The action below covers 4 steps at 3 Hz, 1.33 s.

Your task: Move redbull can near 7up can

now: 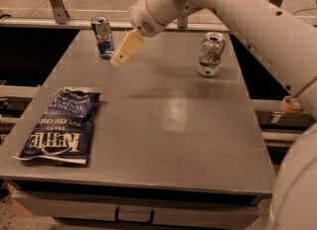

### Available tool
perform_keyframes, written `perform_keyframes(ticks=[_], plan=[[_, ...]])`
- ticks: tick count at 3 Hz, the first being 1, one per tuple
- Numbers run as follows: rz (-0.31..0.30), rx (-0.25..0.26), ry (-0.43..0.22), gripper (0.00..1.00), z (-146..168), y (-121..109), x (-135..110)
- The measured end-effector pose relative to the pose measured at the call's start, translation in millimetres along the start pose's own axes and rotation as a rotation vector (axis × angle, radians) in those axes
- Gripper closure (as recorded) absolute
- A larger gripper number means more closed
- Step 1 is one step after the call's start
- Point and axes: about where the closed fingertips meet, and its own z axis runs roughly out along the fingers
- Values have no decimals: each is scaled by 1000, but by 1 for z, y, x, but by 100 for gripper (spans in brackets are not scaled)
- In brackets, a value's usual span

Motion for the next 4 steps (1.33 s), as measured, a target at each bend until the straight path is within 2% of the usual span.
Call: perform_keyframes(ticks=[1,2,3,4], plan=[[73,37,-66,0,33,-15,-25],[112,76,-112,0,63,-32,-46],[148,115,-129,0,87,-50,-52],[175,141,-113,0,101,-65,-43]])
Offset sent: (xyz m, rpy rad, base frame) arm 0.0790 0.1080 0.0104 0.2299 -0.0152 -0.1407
